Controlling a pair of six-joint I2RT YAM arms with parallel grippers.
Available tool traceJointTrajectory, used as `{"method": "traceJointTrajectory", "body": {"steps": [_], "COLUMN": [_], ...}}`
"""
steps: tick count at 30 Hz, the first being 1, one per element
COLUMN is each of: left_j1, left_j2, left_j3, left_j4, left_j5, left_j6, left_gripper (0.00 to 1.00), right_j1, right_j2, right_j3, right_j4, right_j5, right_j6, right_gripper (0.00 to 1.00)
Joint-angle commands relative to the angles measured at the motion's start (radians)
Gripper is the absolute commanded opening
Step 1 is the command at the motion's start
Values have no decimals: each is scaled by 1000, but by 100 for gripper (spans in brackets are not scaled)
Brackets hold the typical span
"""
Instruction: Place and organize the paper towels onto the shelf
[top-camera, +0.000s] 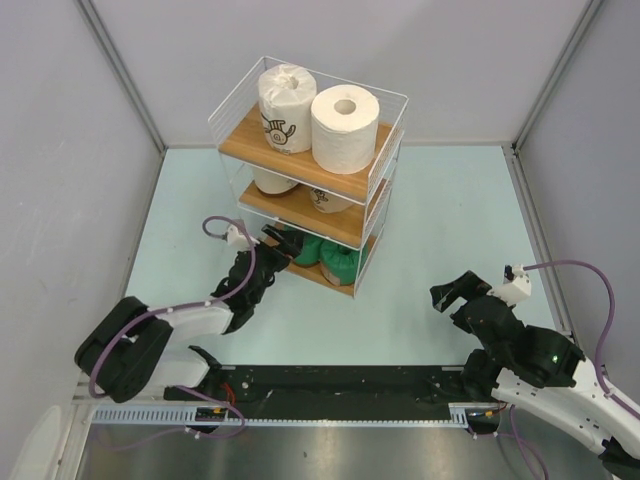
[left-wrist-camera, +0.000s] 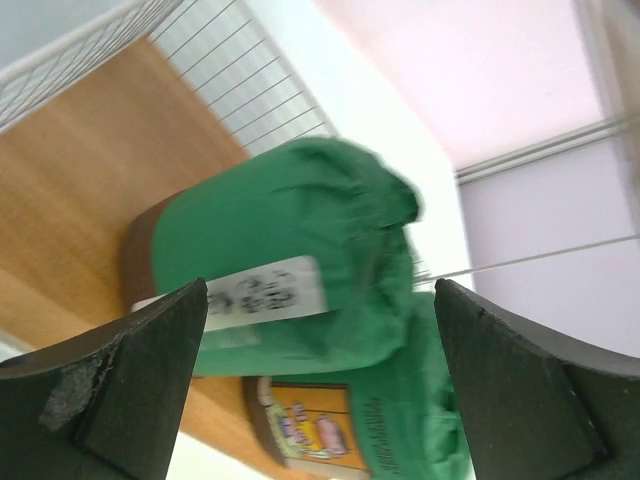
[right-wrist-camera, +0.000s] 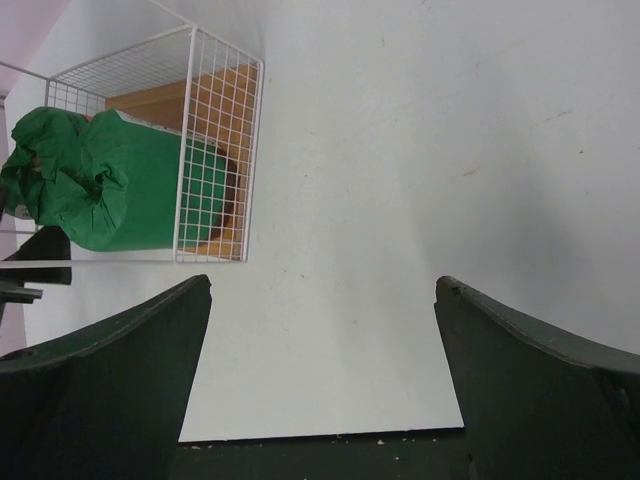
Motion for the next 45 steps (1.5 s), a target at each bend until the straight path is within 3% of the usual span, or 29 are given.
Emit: {"method": "traceJointTrajectory", "body": {"steps": [1, 12, 21, 29, 32, 35, 38, 39, 42, 43, 45], "left_j1": [-6, -6, -5, -6, -5, -5, -5, -6, -5, -5, -5], "left_j2": [-79, -193, -428, -616, -649, -672, -690, -690, -690, -687, -684], "left_j3": [9, -79, -92, -106, -123, -141, -146, -145, -140, -140, -137], "left_j4": [-4, -24, -251, -458, -488, -506, -509, -515, -518, -518, -518], "left_j5": [13, 7, 2, 13, 25, 35, 39, 41, 45, 47, 52], "left_j6": [31, 13, 73, 103, 94, 82, 76, 74, 70, 68, 63], "left_gripper": [100, 100, 100, 100, 100, 100, 100, 100, 100, 100, 100], "right_j1": [6, 7, 7, -4, -31, -115, -230, -320, -472, -496, -548], "right_j2": [9, 5, 25, 239, 324, 354, 370, 388, 430, 440, 483], "right_j3": [32, 32, 33, 64, 92, 95, 81, 76, 38, 24, -6], "right_j4": [9, 9, 29, 280, 395, 475, 535, 576, 679, 713, 806], "right_j5": [22, 24, 19, -56, -110, -175, -325, -376, -605, -718, -804], "right_j6": [11, 11, -4, -182, -328, -405, -429, -431, -422, -412, -403], "right_gripper": [99, 99, 98, 99, 99, 90, 71, 59, 37, 33, 24]}}
